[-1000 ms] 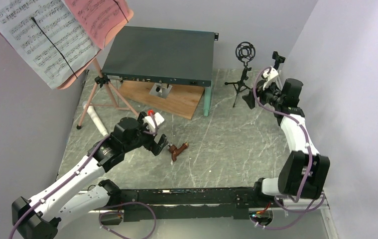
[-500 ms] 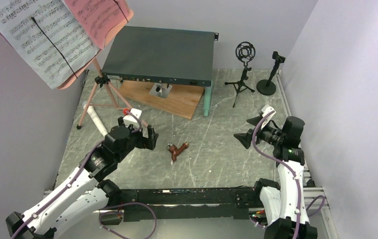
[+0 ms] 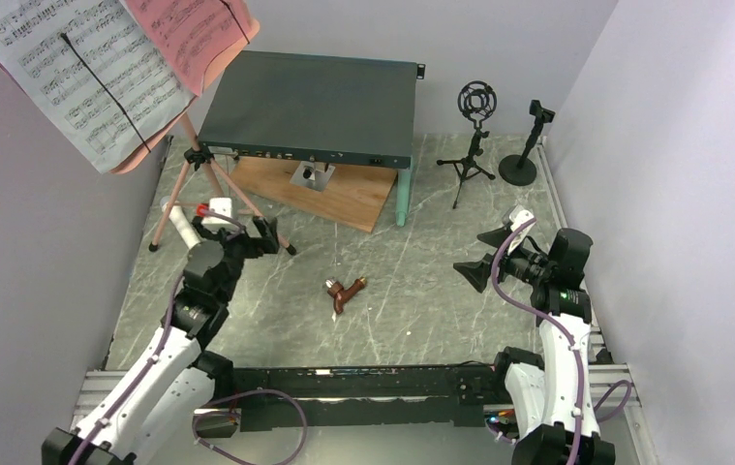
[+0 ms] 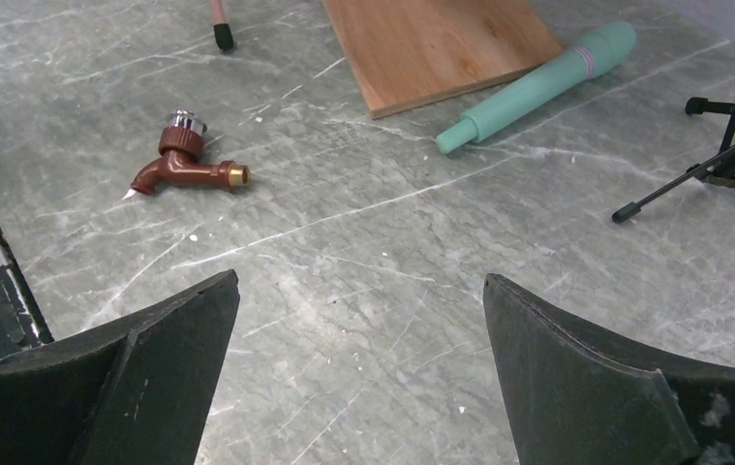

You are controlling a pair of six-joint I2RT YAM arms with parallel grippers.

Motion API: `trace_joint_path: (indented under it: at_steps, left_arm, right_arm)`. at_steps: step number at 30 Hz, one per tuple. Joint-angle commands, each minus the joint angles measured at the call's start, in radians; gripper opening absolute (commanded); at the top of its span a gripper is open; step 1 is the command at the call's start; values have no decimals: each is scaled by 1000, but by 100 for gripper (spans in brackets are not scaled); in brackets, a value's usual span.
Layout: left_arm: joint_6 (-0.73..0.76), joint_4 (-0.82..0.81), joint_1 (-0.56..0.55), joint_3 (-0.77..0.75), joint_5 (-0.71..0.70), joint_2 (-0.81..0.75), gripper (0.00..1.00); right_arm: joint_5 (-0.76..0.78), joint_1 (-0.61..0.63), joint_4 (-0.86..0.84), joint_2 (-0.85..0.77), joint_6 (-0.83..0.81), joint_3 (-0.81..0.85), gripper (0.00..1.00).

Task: Pack up the instrument practice props
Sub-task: Pick up the music stand from the center of the board.

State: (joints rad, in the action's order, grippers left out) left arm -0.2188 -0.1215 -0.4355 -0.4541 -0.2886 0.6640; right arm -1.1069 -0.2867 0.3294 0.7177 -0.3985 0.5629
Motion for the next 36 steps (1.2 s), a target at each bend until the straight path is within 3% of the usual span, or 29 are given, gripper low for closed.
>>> trace_joint_path:
  at_steps: [1, 6, 9, 16, 23, 32, 36]
  left_arm:
    - [-13, -260, 207, -5, 132, 3, 99]
    - [-151, -422, 524, 15, 417, 7, 99]
    - [-223, -531, 655, 19, 555, 52, 99]
    - [-229, -878, 734, 57, 616, 186, 96]
    - [-357, -1160, 819, 33, 672, 389, 90]
    - [-561, -1423, 925, -127, 906, 649, 73]
    - [-592, -1408, 935, -256, 1062, 748, 66]
  right_arm:
    - [-29, -2, -4, -12, -29, 35, 99]
    - [-27, 1, 2, -14, -35, 37, 99]
    - [-27, 2, 2, -12, -37, 36, 99]
    - [-25, 6, 4, -9, -40, 37, 99]
    - [-28, 10, 2, -5, -41, 35, 99]
    - [-28, 9, -2, 0, -38, 32, 99]
    - [-28, 9, -4, 3, -37, 31, 99]
